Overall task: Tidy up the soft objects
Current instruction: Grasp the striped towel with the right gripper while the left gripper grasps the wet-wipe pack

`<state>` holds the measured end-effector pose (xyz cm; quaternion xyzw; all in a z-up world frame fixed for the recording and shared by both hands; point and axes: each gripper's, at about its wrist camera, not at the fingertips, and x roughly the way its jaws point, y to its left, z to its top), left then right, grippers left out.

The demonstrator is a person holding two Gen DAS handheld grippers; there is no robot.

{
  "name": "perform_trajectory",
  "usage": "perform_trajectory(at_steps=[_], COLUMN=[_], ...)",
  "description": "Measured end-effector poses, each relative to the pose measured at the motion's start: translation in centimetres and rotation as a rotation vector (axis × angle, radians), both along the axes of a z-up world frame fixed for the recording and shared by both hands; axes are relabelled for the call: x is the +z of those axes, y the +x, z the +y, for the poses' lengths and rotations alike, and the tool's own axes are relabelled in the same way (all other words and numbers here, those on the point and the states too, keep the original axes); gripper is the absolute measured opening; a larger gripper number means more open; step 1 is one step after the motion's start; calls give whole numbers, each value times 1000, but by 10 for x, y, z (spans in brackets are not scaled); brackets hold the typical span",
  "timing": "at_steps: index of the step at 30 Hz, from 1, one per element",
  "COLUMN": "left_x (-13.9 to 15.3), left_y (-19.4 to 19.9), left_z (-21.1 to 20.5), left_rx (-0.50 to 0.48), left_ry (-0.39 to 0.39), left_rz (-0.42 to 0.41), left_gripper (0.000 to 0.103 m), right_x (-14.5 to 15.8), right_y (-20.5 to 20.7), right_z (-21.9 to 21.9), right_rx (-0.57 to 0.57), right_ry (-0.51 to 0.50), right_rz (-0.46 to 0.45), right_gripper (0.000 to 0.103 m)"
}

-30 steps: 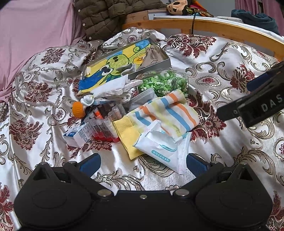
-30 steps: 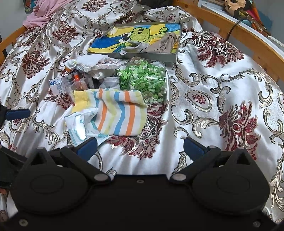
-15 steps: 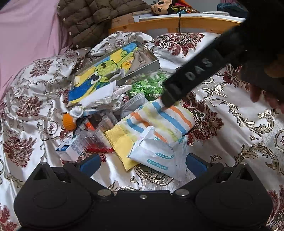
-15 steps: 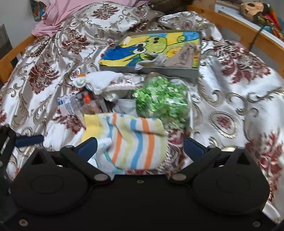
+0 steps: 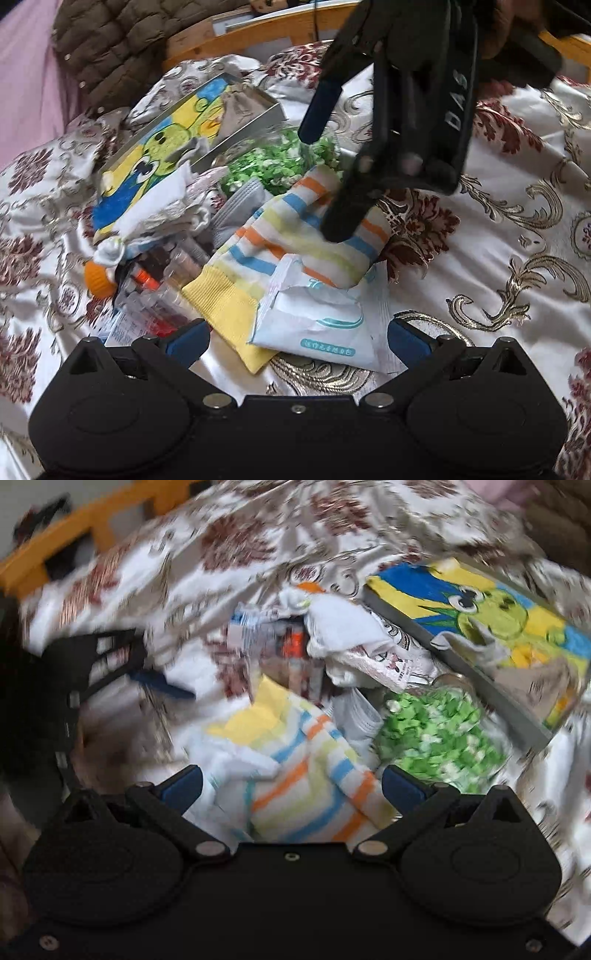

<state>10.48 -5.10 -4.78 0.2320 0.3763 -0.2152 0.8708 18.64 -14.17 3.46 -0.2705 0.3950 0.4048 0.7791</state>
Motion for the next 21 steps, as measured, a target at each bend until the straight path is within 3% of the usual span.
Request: perform_trajectory(at_steps=[6, 11, 17, 21], left_x=[-4, -8, -12, -11], left_y=[11, 20, 26, 26], left_z=[-3, -1, 7, 8], left_rx=[-124, -176, -209, -209], left_ry=[8, -2, 17, 4], left_rz=[-16, 18, 62, 81], left_gripper=[100, 91, 86, 81], right_x=[-10, -25, -46, -58], right_y=[-3, -11, -31, -38], right_z=[5, 20, 37, 39], right_rx=[140, 271, 401, 436], right_ry=[-188, -256, -301, -348], right_rz=[-93, -120, -273, -299], right_gripper=[102, 102, 92, 77])
